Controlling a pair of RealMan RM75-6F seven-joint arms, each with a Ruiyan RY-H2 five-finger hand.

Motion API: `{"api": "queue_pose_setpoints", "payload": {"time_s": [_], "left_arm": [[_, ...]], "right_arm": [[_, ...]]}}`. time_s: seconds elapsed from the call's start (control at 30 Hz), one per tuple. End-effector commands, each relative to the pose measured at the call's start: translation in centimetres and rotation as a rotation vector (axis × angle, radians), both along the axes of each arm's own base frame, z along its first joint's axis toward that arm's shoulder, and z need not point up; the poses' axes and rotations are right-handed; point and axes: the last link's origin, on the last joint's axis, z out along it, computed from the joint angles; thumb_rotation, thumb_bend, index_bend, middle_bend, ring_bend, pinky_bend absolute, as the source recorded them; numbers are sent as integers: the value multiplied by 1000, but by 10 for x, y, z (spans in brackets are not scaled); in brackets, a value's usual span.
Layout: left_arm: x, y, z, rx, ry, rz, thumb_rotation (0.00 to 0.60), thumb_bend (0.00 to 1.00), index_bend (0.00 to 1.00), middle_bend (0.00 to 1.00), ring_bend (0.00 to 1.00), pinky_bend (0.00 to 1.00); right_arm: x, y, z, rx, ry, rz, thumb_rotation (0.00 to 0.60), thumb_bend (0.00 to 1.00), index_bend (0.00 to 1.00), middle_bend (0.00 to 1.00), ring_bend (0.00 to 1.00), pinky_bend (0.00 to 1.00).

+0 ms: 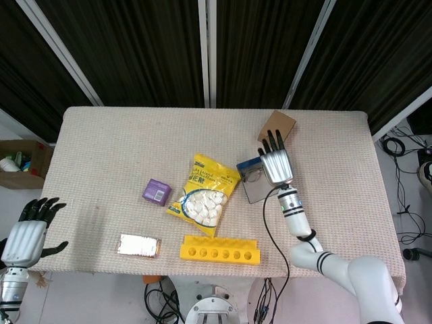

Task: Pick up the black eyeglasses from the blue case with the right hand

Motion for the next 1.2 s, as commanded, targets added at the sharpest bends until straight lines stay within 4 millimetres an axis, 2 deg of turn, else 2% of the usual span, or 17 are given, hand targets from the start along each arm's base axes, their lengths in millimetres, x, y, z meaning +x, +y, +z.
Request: {"api": "queue_pose_setpoints", "payload": {"time_s": [0.03, 0.3, 0.4, 0.47, 0.63, 0.73, 0.93, 1.07, 1.2], "left_arm": [[-1, 0, 0, 1, -1, 3, 600, 32, 203, 120, 79, 96], [-2, 0, -1, -4, -3, 4, 600, 33, 203, 120, 78, 96], [-2, 1, -1, -4, -2, 3, 600, 33, 203, 120, 78, 96], [-2, 1, -1, -5, -1, 5, 600, 32, 203, 120, 78, 96], [-3, -1, 0, -3, -2, 16, 600, 32, 203, 120, 78, 96], [-4, -1, 0, -2, -1, 18, 600, 32, 204, 120, 78, 96], [-2, -1, 0, -3, -1, 10, 600, 32, 203, 120, 78, 95], [-1, -1, 0, -3, 0, 7, 600, 32, 203, 120, 79, 96], [0, -1, 0, 1, -1, 3, 600, 32, 203, 120, 78, 96]], "right_arm": [[7, -1, -5, -49, 12, 36, 600, 477, 564, 248, 0, 0], [7, -13, -10, -54, 34, 0, 600, 473, 555, 248, 0, 0], [11, -20, -12, -34, 36, -25, 600, 469, 524, 247, 0, 0], [14, -26, -12, -18, 38, -46, 600, 452, 454, 235, 0, 0], [19, -35, -9, 30, 59, -95, 600, 353, 119, 130, 0, 0], [22, -35, 1, 52, 49, -90, 600, 345, 62, 111, 0, 0], [18, -15, 23, 113, -23, -67, 600, 334, 72, 113, 0, 0], [5, 7, 38, 198, -54, -56, 600, 334, 216, 132, 0, 0], [-14, 28, 46, 269, -37, -61, 600, 334, 316, 151, 0, 0]]}}
